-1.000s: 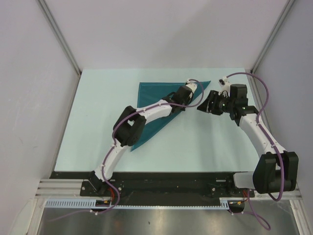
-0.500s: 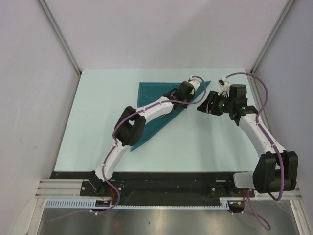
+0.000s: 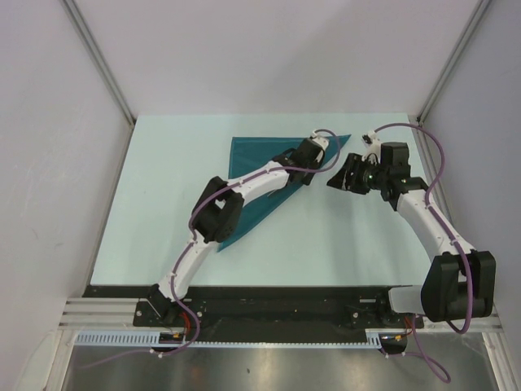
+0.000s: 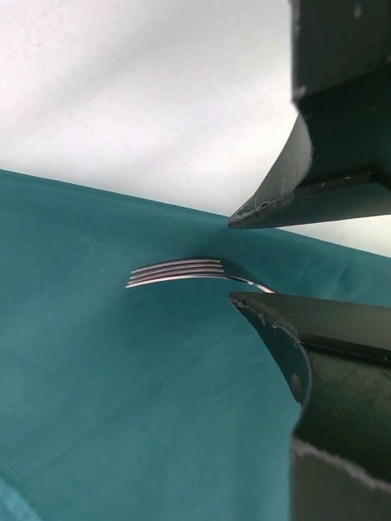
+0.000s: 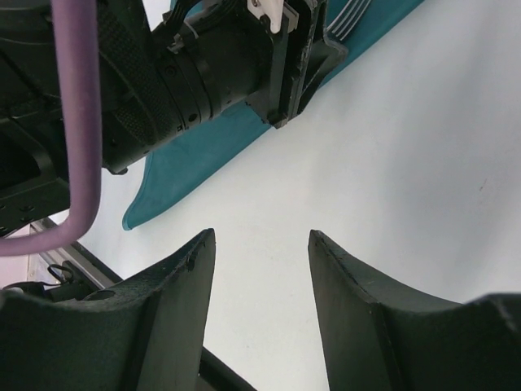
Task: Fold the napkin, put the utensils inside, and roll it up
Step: Place the utensil onto the napkin
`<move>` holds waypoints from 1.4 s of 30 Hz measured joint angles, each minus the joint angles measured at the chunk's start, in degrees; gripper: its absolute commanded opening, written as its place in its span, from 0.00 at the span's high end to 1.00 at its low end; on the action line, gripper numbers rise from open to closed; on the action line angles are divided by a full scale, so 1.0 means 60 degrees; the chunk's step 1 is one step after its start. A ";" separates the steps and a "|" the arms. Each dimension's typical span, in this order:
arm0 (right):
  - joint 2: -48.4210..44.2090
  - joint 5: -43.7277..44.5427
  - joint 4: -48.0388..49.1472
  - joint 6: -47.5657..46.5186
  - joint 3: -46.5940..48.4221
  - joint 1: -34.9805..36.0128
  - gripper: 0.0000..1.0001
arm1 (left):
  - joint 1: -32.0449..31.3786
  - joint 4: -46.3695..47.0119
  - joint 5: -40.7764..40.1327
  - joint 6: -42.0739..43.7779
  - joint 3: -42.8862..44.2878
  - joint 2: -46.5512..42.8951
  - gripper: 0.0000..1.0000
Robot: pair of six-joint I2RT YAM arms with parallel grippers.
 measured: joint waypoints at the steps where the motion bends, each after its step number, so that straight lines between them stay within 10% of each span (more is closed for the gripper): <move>1: 0.0000 0.0000 -0.0004 0.0007 -0.0022 0.0011 0.45 | 0.0022 -0.0051 0.0004 -0.0127 0.0022 0.0033 0.58; 22: -0.0011 0.0109 -0.0018 0.0087 -0.0284 0.0397 0.45 | 0.0291 -0.0506 0.0149 -0.1038 0.0539 0.0379 0.71; 31: -0.0011 0.0189 -0.0026 0.0087 -0.0284 0.0488 0.45 | 0.0251 -0.0277 0.0175 -0.1188 0.0284 0.0397 0.63; 42: -0.0011 0.0430 -0.0084 0.0124 -0.0280 0.0535 0.45 | 0.0200 0.0313 -0.0087 -0.1246 -0.0426 -0.0018 0.31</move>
